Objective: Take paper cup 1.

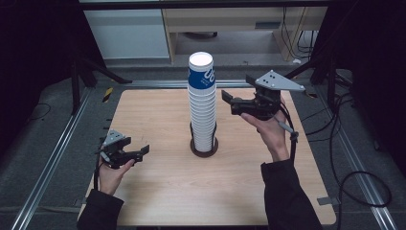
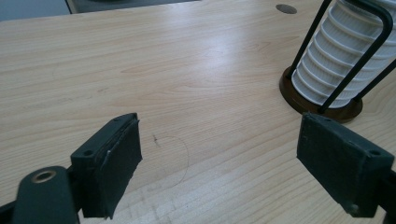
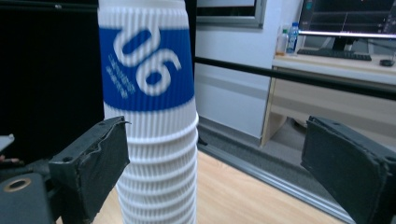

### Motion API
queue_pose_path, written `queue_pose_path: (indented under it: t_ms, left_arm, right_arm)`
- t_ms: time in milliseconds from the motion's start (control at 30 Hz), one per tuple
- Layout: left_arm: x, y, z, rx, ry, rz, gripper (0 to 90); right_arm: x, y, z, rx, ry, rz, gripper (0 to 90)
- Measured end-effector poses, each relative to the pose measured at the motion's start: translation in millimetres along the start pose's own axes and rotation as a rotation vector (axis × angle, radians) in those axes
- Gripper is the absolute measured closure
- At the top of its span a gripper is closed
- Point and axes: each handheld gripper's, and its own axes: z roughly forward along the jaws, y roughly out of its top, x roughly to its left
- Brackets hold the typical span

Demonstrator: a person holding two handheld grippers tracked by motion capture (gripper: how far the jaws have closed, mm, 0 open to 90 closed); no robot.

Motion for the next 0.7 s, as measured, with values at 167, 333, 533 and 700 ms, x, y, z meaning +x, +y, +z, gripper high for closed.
queue_pose_path:
  t_ms: [167, 333, 533, 700]
  left_arm:
    - [-1.4, -0.4, 1.5, 0.007, -0.001, 0.004, 13.1]
    - [-2.2, -0.5, 2.3, 0.007, -0.005, 0.007, 13.0]
    - [-3.4, -0.8, 3.6, 0.01, -0.014, 0.011, 12.7]
    - [-3.6, -0.7, 3.2, 0.006, -0.018, 0.012, 12.7]
  right_arm:
    - [4.3, 13.0, 8.8, -0.023, 0.033, 0.012, 7.5]
    - [6.7, 19.0, 15.9, -0.031, 0.052, 0.025, 7.5]
    - [15.0, 23.7, 34.4, -0.022, 0.101, 0.028, 7.4]
    - [24.1, 25.4, 49.1, -0.006, 0.121, 0.009, 7.2]
